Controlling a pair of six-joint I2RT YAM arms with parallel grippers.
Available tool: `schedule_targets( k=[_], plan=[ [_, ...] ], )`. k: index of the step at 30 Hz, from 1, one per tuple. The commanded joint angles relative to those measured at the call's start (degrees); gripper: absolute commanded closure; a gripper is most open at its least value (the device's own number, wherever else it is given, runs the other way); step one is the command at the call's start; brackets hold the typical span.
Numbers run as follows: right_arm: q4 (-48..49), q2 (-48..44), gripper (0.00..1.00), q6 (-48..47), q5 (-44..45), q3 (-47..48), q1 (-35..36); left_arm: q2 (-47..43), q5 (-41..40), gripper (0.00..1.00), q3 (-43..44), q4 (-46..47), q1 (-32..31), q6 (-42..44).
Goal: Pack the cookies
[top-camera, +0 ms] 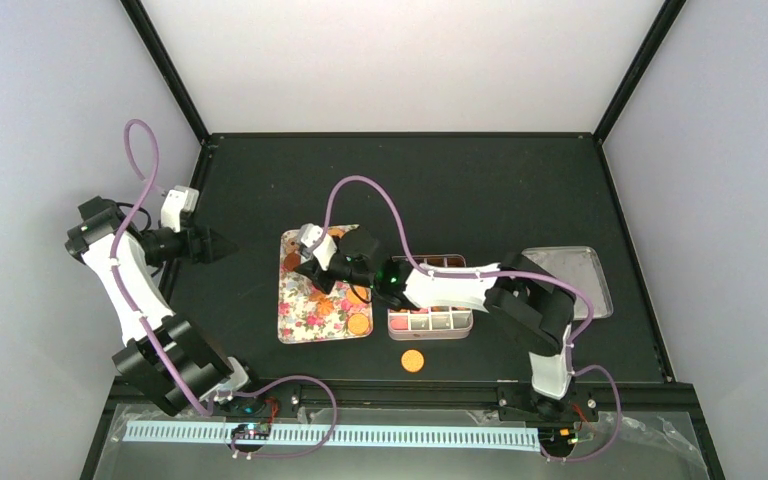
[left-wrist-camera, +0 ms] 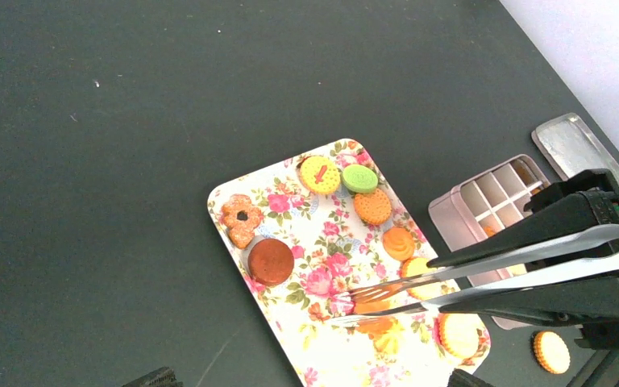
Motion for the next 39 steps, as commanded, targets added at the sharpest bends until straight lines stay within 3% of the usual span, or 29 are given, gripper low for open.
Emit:
schedule_targets(
  k=[1,12,20,39],
  plan=[
    [1.38,-3.83,0.75,-0.76,1.19,-2.92,0.02,0.31,2.34,0.12,1.36,-1.92,0.52,2.48],
    [-1.84,-4.38,0.68,-1.6,2.61,2.63,-0.1,-0.14,2.17,0.12,2.65,-3.01,0.53,3.59],
    [-1.54,-7.55,0.66,-0.32,0.2,-1.44,-0.07,0.05,3.28,0.12,4.09,-3.77,0.62,3.58],
    [-1.73,-4.32,0.58,0.91,-1.9,-2.52,-0.06,1.26,4.44,0.11,4.5,-7.09,0.61,7.19]
  ],
)
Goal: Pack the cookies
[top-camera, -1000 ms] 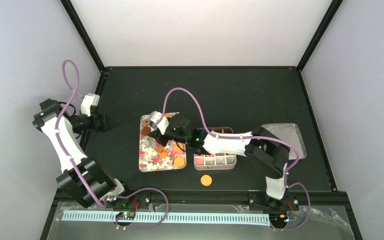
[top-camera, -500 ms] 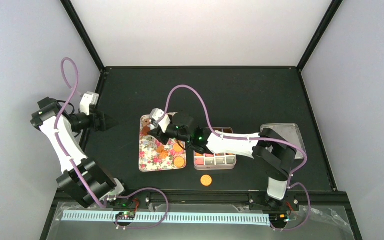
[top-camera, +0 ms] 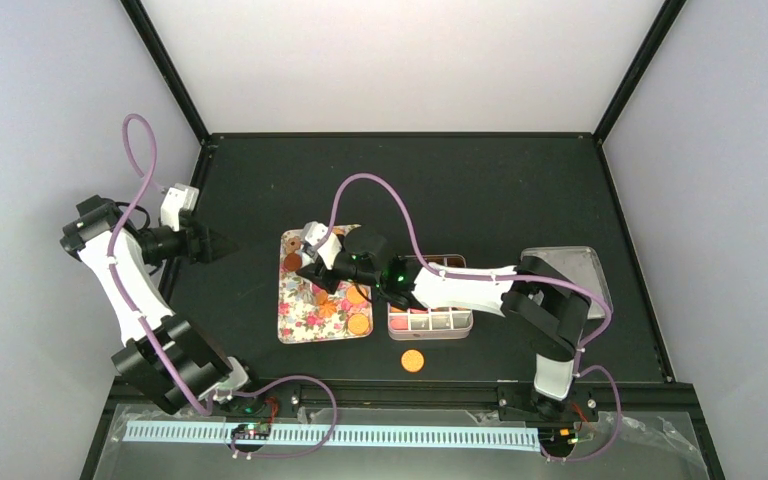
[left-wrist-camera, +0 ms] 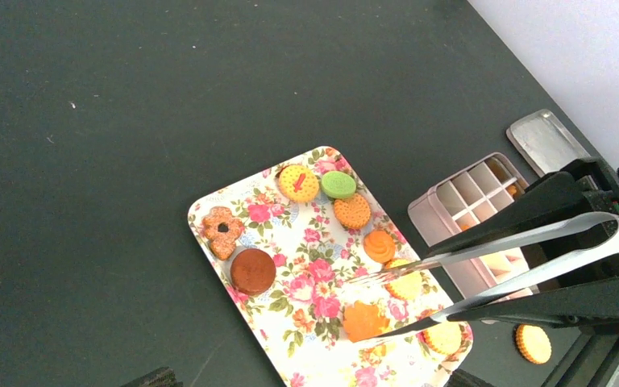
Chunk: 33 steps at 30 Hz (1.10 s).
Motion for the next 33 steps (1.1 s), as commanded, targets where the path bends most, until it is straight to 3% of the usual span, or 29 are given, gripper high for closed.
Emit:
schedule_targets(
  k=[1,9,20,33],
  plan=[
    [2.12,1.36,0.58,0.82,-1.67,-0.08,-0.06,0.83,2.21,0.11,1.96,-2.24,0.62,2.84],
    [1.7,2.91,0.6,0.84,-0.93,0.1,-0.05,1.18,2.12,0.11,1.71,-2.64,0.63,3.53],
    [0.63,0.16,0.86,0.52,1.09,1.35,-0.07,1.67,2.36,0.12,1.37,-2.28,0.64,3.88],
    [-2.94,-10.52,0.95,1.58,3.76,-0.17,-1.73,2.37,3.7,0.12,1.56,-1.29,0.67,3.96]
  ],
)
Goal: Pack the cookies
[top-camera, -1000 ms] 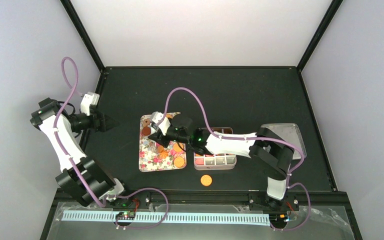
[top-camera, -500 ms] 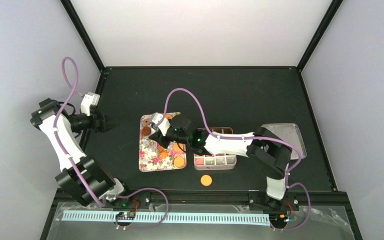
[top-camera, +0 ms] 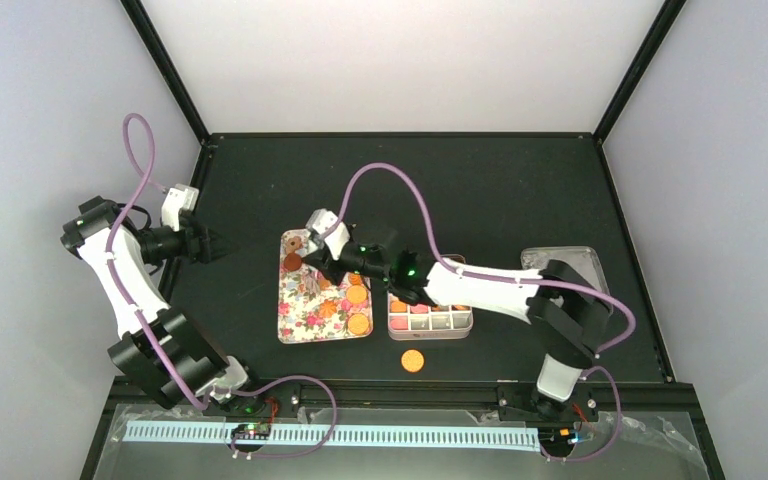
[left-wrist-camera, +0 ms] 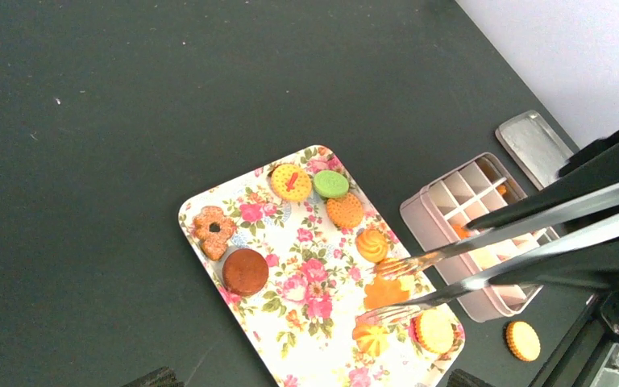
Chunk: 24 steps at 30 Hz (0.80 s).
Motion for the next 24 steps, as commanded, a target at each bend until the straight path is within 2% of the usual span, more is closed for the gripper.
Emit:
schedule_targets(
  k=[1,11,16,20,24],
  plan=[
    [0.29,-9.0,0.95,0.77,2.76,-1.91,-1.76,0.49,3.17,0.12,1.58,0.06,0.58,2.16],
    [-20.8,-32.48,0.96,4.11,13.16,-13.44,-2.07,0.03,8.85,0.13,-0.96,0.95,0.0,3.55],
    [-28.03,-43.31,0.95,8.07,14.8,-20.12,-2.08,-0.33,9.2,0.14,-1.84,-0.97,-1.48,6.35],
    [-31.86,-48.51,0.95,10.94,13.42,-23.1,-2.06,-0.6,8.65,0.14,-2.42,-1.67,-2.7,7.5],
    [-33.24,-49.54,0.94,12.25,12.25,-24.18,-2.08,-0.45,8.37,0.14,-2.38,-2.55,-3.49,8.57]
  ],
)
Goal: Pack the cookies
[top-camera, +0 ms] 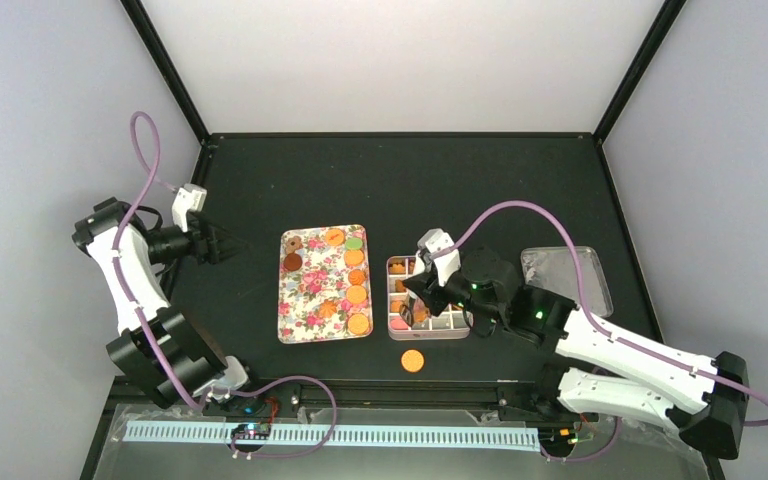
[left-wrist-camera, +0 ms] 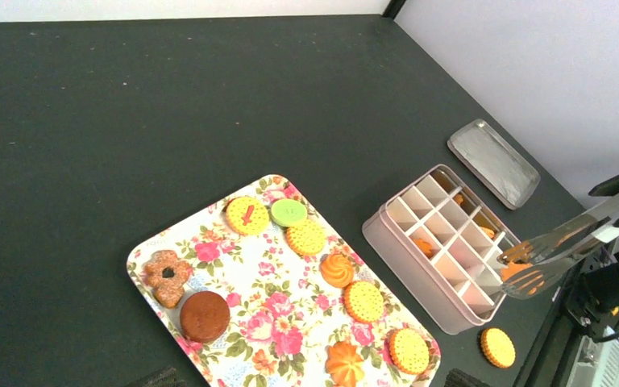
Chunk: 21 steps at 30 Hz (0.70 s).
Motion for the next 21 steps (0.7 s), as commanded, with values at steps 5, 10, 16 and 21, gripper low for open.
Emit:
schedule_targets(
  k=[5,10,16,21],
  plan=[
    [-1.94,0.03,0.93,2.89,0.1,-2.14,-0.13,-0.41,1.68,0.13,0.17,-2.67,-1.02,4.53],
    [-1.04,0.91,0.89,2.94,0.22,-3.02,-0.06,-0.55,1.55,0.12,0.22,-3.38,-1.0,5.19],
    [-0.79,0.45,0.75,2.61,2.02,-3.25,-0.05,-0.55,1.8,0.11,0.52,-4.13,-1.06,6.09],
    [-0.84,0.06,0.67,1.55,3.14,-2.57,-0.05,-0.33,2.01,0.11,0.57,-5.37,-0.99,7.57]
  ],
)
